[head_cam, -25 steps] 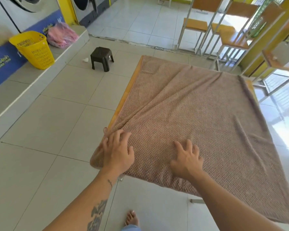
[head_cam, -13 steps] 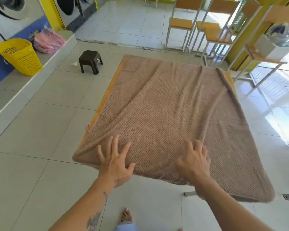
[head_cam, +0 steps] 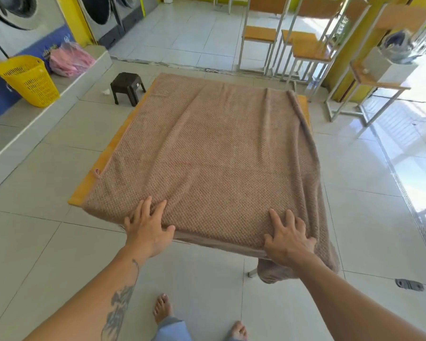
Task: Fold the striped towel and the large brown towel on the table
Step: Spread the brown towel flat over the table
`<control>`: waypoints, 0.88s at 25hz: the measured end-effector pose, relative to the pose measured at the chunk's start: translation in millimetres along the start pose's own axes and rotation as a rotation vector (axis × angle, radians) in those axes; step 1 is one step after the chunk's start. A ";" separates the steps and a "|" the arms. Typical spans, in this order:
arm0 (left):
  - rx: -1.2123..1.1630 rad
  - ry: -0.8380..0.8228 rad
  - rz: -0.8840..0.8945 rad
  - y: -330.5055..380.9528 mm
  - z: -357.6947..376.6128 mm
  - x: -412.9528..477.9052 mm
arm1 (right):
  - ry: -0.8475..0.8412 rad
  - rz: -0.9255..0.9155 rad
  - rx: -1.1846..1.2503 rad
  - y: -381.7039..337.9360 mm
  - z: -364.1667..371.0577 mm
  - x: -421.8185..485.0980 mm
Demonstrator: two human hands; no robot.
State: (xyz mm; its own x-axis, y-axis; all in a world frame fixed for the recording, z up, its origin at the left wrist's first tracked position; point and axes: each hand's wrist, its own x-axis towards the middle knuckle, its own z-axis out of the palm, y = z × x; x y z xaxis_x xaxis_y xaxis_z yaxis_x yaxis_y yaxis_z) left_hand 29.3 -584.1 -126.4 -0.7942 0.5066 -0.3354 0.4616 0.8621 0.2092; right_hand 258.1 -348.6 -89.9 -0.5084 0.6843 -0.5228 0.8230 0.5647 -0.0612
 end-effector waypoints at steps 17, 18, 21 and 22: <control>0.014 0.206 0.140 -34.9 -17.3 -7.7 | 0.099 -0.137 -0.014 -56.0 -12.5 -12.6; -0.035 0.220 0.160 -38.8 -19.8 -7.8 | 0.102 -0.142 -0.013 -66.7 -16.0 -12.3; -0.162 0.309 0.123 -52.6 -31.2 6.2 | 0.143 -0.213 0.020 -111.0 -24.7 0.0; -0.138 0.290 0.104 -59.2 -36.2 13.5 | 0.134 -0.258 0.037 -129.9 -24.7 5.6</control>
State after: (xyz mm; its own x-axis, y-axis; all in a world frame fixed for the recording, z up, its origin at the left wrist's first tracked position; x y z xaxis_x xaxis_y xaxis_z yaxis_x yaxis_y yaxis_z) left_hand -23.0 -628.8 -110.1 -0.8343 0.5503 -0.0349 0.5037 0.7864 0.3577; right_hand 142.1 -406.8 -63.9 -0.7287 0.5767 -0.3693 0.6699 0.7122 -0.2098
